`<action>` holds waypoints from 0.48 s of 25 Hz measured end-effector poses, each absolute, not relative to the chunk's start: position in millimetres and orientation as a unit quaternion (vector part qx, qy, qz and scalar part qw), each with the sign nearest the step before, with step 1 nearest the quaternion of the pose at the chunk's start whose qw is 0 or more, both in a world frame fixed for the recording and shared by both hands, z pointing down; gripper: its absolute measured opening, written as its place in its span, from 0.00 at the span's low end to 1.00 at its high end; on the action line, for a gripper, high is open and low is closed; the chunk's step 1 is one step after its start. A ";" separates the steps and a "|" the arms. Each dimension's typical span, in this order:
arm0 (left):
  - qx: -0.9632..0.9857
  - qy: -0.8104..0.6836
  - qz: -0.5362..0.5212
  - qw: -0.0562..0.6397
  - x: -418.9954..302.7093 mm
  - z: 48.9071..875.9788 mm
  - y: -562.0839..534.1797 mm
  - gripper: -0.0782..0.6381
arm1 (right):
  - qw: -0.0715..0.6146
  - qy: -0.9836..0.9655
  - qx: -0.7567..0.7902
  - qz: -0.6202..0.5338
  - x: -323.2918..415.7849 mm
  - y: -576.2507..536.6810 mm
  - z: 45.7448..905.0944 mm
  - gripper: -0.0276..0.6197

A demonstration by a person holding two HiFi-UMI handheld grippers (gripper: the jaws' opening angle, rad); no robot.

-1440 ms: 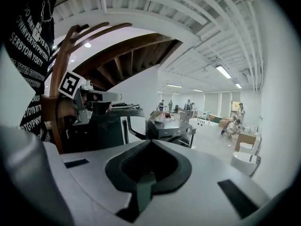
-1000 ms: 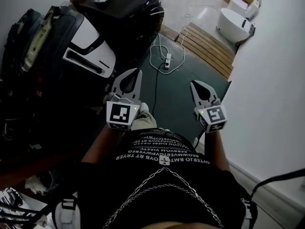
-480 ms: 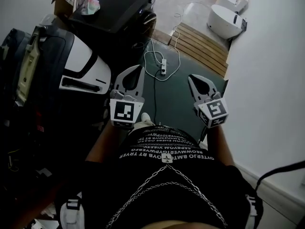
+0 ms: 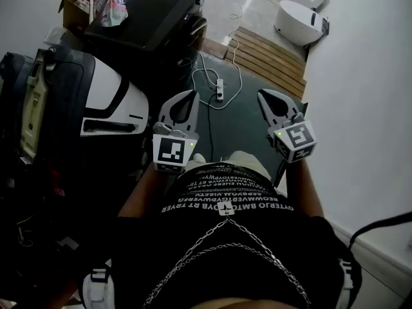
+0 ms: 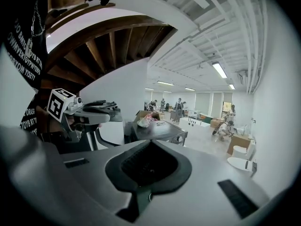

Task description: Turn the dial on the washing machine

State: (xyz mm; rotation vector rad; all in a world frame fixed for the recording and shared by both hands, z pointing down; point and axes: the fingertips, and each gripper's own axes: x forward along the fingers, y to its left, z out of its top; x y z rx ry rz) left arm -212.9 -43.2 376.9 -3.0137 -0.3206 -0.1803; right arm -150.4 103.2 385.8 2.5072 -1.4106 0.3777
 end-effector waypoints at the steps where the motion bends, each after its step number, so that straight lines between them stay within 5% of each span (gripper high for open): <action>1: -0.991 -0.107 -0.061 0.052 -207.3 378.5 -43.5 0.12 | 0.119 -0.480 0.859 0.131 -144.1 104.8 386.9 0.04; 12: -0.992 -0.056 -0.088 0.076 -117.9 373.7 -57.2 0.12 | 0.059 -0.492 0.853 0.164 -46.1 121.5 410.3 0.04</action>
